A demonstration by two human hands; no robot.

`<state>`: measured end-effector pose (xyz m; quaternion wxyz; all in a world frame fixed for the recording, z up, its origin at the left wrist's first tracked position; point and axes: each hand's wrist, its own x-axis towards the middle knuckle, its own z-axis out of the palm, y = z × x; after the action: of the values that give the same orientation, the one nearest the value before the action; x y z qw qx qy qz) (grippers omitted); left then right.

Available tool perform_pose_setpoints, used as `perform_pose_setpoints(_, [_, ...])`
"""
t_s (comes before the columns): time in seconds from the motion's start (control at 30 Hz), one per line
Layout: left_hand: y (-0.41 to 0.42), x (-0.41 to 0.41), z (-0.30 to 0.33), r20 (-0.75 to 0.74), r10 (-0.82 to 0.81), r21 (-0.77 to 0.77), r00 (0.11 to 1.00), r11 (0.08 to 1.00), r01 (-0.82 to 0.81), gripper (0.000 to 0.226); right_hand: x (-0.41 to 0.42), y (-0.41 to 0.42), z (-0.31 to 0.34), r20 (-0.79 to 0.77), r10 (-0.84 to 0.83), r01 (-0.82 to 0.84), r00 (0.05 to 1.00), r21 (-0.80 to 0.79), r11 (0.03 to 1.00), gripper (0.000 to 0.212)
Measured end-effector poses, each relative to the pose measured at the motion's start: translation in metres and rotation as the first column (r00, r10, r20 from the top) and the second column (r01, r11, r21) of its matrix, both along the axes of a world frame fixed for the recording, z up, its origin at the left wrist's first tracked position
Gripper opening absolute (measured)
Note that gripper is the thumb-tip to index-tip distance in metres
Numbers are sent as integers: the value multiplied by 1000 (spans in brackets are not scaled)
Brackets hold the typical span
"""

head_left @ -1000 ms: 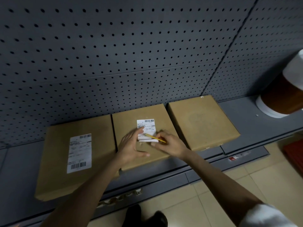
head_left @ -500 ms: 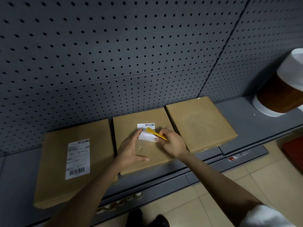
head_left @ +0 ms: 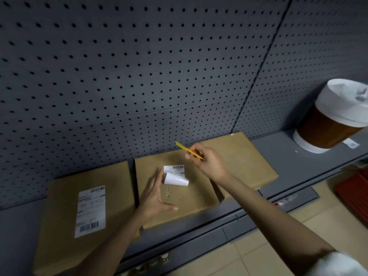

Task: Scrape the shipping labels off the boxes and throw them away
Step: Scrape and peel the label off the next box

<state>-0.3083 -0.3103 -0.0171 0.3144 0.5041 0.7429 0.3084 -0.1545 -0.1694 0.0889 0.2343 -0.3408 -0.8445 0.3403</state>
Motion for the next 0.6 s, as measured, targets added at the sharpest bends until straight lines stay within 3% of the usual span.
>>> perform_pose_setpoints(0.1, [-1, -1, -3, 39, 46, 35, 998, 998, -47, 121, 6, -5, -13, 177, 32, -34, 984, 5, 999, 15])
perform_pose_setpoints(0.2, [-1, 0, -5, 20, 68, 114, 997, 991, -70, 98, 19, -10, -38, 285, -31, 48, 958, -52, 998, 14])
perform_pose_setpoints(0.27, [1, 2, 0, -73, 61, 143, 995, 988, -50, 59, 26, -13, -50, 354, -55, 85, 934, -70, 994, 18])
perform_pose_setpoints(0.37, [7, 4, 9, -222, 52, 148, 974, 989, -20, 28, 32, -14, -58, 390, -50, 91, 919, -87, 992, 20])
perform_pose_setpoints(0.43, [14, 8, 16, -186, 89, 114, 978, 991, -68, 11, 34, -13, -58, 378, -60, 105, 924, -101, 989, 20])
perform_pose_setpoints(0.6, [21, 15, 28, 43, 269, 106, 962, 956, -273, 29, 42, -9, -56, 349, -84, 134, 933, -123, 983, 17])
